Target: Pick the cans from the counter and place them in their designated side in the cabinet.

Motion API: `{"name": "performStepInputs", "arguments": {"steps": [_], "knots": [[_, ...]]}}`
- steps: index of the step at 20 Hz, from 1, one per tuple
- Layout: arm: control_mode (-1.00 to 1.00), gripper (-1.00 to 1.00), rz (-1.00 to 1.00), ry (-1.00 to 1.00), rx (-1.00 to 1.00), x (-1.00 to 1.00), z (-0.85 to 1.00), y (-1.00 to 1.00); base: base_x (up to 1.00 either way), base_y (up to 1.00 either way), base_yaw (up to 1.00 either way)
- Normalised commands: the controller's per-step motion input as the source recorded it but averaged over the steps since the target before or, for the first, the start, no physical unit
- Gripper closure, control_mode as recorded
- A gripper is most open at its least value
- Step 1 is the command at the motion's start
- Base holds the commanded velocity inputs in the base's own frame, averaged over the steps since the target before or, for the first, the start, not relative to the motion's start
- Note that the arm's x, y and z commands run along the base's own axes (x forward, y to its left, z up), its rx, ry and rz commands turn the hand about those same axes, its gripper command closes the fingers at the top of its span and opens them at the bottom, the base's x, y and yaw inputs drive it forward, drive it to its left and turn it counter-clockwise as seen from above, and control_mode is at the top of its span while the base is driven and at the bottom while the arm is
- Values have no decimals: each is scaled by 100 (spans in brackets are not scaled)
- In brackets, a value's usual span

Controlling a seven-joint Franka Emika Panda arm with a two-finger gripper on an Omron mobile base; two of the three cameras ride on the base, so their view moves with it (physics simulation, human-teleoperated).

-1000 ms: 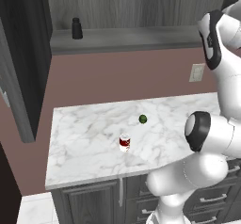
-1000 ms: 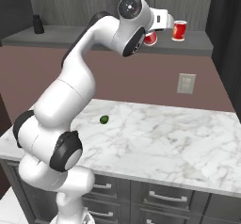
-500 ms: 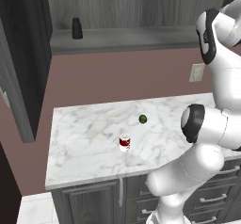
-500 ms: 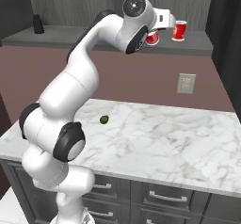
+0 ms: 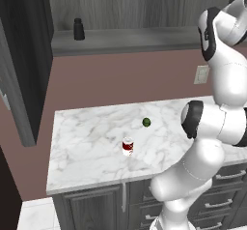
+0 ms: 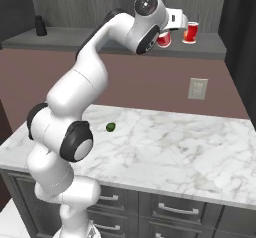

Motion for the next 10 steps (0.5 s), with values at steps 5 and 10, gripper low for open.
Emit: {"name": "performStepInputs", "arguments": {"steps": [5, 10], "knots": [[-100, 100, 0, 3, 0, 16, -3, -15, 0, 0, 0], [-100, 100, 0, 3, 0, 16, -6, -14, 0, 0, 0]]}}
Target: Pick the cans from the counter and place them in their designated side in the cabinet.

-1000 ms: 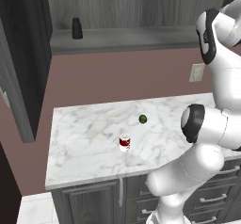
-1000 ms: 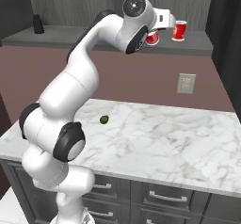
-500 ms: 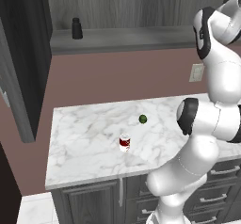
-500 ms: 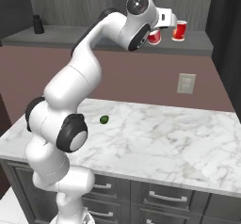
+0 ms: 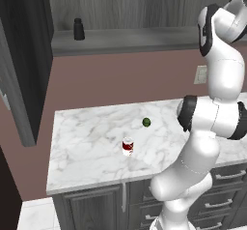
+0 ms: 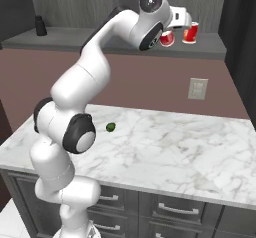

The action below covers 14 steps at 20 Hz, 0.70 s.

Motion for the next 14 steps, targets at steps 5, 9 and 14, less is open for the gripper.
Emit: {"name": "performStepInputs", "arguments": {"steps": [5, 9, 14], "knots": [[-100, 100, 0, 4, 0, 10, -13, -10, 0, 0, 0], [-100, 100, 0, 4, 0, 8, -17, -8, 0, 0, 0], [-100, 100, 0, 4, 0, 12, -19, -3, 0, 0, 0]]}}
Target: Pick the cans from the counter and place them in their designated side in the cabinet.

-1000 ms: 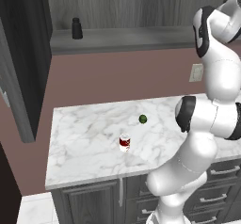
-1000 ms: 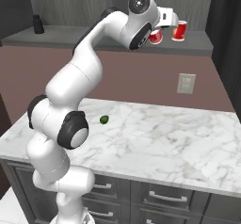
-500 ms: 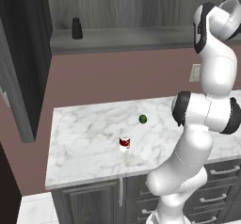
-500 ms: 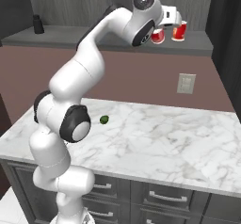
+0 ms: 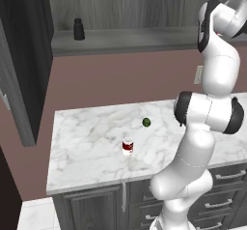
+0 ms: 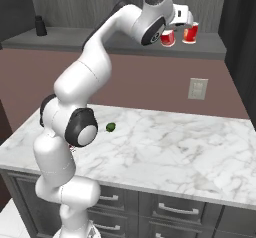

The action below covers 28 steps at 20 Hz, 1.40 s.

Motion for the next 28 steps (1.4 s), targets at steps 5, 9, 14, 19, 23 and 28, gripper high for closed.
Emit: {"name": "performStepInputs", "arguments": {"steps": [5, 9, 14, 19, 23, 28], "knots": [[-100, 100, 0, 2, 0, 13, -18, 0, 0, 0, 0], [-100, 100, 0, 1, 0, 15, -21, 0, 0, 0, 0], [-100, -100, 0, 0, 0, 17, -19, 0, 0, 0, 0], [-100, -100, 0, -7, 0, 23, -13, 0, 0, 0, 0], [-100, -100, 1, -10, 0, 21, -11, -1, 0, 0, 0], [-100, -100, 3, -13, 0, 1, -1, -11, 0, 0, 0]]}}
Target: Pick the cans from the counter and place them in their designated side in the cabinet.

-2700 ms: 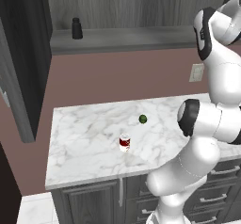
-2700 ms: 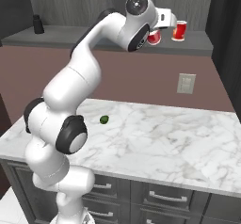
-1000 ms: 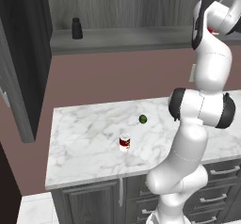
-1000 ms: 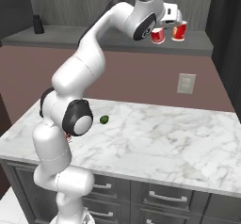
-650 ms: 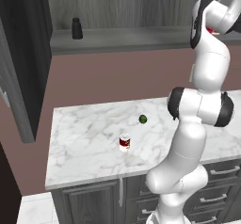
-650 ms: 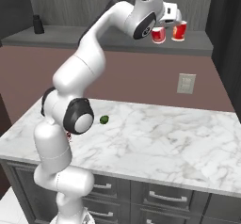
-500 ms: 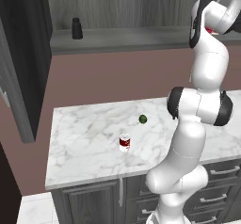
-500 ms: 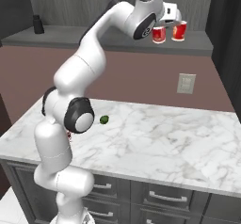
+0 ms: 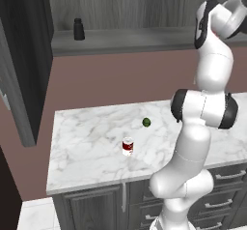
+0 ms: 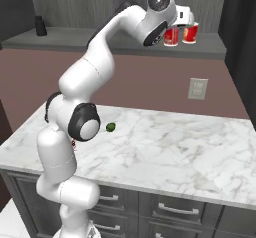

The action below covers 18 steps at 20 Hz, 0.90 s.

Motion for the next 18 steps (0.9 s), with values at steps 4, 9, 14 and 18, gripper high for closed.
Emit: {"name": "performStepInputs", "arguments": {"steps": [4, 9, 14, 18], "knots": [[-100, -100, 3, -12, 0, -10, 3, -13, 0, 0, 0], [-100, -100, 3, -13, 0, -17, 10, -9, 0, 0, 0], [-100, -100, 3, -12, 0, -30, 8, -3, 0, 0, 0], [-100, -100, 2, -11, 0, -51, 1, 1, 0, 0, 0]]}}
